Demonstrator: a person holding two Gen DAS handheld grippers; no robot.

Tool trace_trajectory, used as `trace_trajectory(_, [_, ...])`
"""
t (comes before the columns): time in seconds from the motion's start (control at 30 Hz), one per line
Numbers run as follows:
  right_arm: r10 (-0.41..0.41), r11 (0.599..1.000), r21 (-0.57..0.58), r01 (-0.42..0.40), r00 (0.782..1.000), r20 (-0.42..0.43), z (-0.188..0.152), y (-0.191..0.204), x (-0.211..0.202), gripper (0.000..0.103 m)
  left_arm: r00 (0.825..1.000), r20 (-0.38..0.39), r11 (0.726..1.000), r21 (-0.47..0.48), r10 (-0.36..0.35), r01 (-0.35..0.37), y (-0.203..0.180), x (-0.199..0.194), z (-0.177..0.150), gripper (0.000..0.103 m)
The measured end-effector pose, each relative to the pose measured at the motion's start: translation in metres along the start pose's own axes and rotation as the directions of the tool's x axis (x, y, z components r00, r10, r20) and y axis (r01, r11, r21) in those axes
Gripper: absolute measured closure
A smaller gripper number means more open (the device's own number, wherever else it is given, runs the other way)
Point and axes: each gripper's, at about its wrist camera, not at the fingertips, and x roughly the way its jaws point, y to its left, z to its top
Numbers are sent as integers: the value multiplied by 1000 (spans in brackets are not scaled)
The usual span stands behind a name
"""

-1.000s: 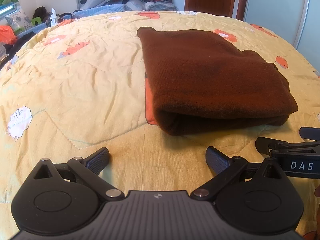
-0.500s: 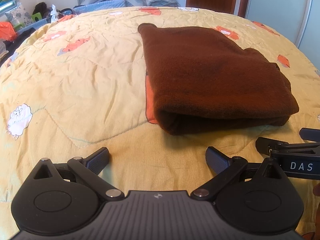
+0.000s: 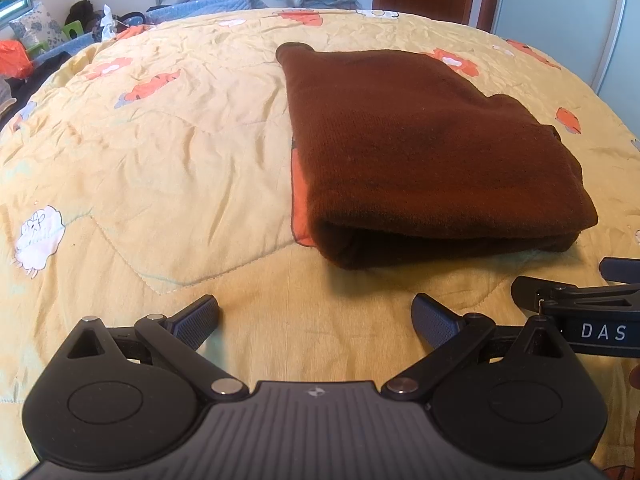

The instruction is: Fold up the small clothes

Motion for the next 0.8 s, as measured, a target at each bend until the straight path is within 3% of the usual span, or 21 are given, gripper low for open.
trace_trajectory(0.8, [19, 1000, -3, -19, 1000, 8, 6, -3, -16, 0, 1000, 23, 1000, -16, -18, 19, 0, -12, 4, 0])
